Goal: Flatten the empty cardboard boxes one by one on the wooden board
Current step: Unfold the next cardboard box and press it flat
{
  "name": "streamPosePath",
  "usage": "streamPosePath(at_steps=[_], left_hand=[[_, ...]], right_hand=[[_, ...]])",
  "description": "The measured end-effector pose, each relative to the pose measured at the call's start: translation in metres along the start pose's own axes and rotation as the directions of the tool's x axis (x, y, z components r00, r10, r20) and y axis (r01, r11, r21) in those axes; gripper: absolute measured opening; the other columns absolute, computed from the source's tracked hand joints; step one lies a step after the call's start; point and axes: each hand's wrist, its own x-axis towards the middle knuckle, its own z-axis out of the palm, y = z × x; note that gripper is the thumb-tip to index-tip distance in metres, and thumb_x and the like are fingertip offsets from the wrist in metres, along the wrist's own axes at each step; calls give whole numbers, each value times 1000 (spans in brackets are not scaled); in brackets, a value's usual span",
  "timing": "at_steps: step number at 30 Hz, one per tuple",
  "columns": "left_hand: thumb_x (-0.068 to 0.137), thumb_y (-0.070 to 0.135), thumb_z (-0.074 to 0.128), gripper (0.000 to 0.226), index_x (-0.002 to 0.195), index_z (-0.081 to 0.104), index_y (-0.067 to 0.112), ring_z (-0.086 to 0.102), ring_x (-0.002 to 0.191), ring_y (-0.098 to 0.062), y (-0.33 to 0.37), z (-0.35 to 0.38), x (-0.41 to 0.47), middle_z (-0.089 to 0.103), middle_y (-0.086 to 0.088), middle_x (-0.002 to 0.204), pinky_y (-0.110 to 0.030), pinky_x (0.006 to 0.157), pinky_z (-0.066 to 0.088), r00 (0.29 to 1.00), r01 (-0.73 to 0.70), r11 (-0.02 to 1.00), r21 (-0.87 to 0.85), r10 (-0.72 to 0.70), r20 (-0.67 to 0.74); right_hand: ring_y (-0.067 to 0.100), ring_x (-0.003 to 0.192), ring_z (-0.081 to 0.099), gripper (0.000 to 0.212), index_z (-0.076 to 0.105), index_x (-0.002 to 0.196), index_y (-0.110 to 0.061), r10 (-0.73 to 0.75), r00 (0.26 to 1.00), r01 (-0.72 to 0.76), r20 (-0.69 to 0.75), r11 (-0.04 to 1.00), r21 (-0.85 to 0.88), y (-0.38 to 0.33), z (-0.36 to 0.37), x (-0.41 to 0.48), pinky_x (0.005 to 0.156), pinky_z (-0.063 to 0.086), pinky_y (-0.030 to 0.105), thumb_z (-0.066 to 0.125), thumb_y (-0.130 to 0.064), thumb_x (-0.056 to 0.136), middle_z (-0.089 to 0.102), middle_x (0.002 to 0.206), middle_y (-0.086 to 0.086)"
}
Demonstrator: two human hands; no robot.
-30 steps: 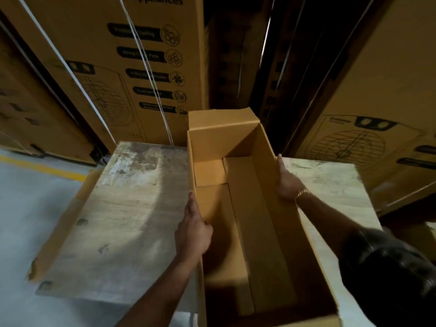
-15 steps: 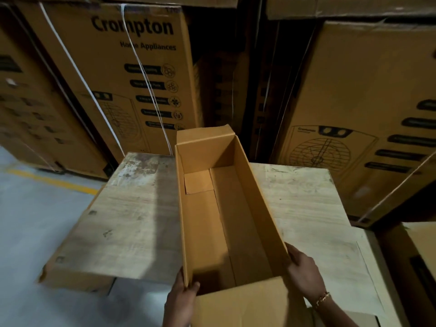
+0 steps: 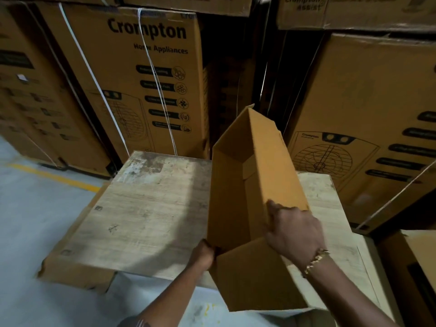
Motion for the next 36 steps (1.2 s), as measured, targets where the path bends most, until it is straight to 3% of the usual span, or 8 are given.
streamPosePath(at_steps=[5,8,11,16,20,24,32,36], left_hand=[[85,64,44,50,73,74,26,69,80,-27,-8,-33,0,74,-8,81,-44,83,53,999,-44,980,-195,37,-40],[101,54,41,49,90,77,23,72,87,-23,33,-62,-45,77,-9,95,-41,82,56,998,-64,881,-469,63,-18],[102,37,49,31,102,74,19,71,94,-21,48,-80,-72,76,-7,103,-41,86,57,990,-128,864,-486,137,-17],[94,36,63,13,105,64,28,63,95,-6,45,-84,-69,69,8,109,-24,77,49,983,-158,874,-459,185,15],[63,95,49,97,135,56,29,61,113,-15,42,-76,-50,63,9,129,-39,97,50,985,-169,947,-271,157,-67],[83,74,50,62,115,64,22,66,99,-24,56,-69,-48,71,-1,109,-41,87,54,942,-266,958,-105,236,-237],[85,62,62,44,104,67,23,69,84,-13,93,-78,-57,73,3,92,-40,76,59,870,-487,832,-264,439,-222],[83,65,61,54,112,71,22,70,97,-16,58,-107,-26,75,4,103,-42,90,56,960,-277,842,-464,258,-105]], right_hand=[[25,86,68,46,57,111,-25,-141,989,142,-33,989,33,-70,14,4,65,48,32,38,-61,91,67,100,0],[29,89,67,44,61,102,-21,-186,982,188,-25,980,65,-101,19,12,64,43,33,38,-57,90,70,98,3],[25,99,64,42,61,111,-27,-228,972,233,-48,958,166,-114,23,20,73,48,34,40,-55,88,68,109,-2],[19,132,43,77,30,147,-31,154,983,-103,-102,914,391,-56,61,39,102,45,44,50,-71,84,39,151,-7],[24,107,67,106,40,146,-17,301,871,-464,388,245,851,-30,88,27,77,57,37,66,-80,64,62,131,6],[21,94,66,50,56,132,-16,255,857,-465,448,3,886,-32,97,14,57,52,24,61,-44,91,69,107,4],[10,108,60,46,50,138,-39,378,896,-288,233,95,953,-34,61,-9,84,52,35,54,-51,94,64,124,-10],[6,125,50,59,31,144,-52,299,949,-212,99,374,903,-73,48,-12,104,45,36,52,-63,90,49,137,-26]])
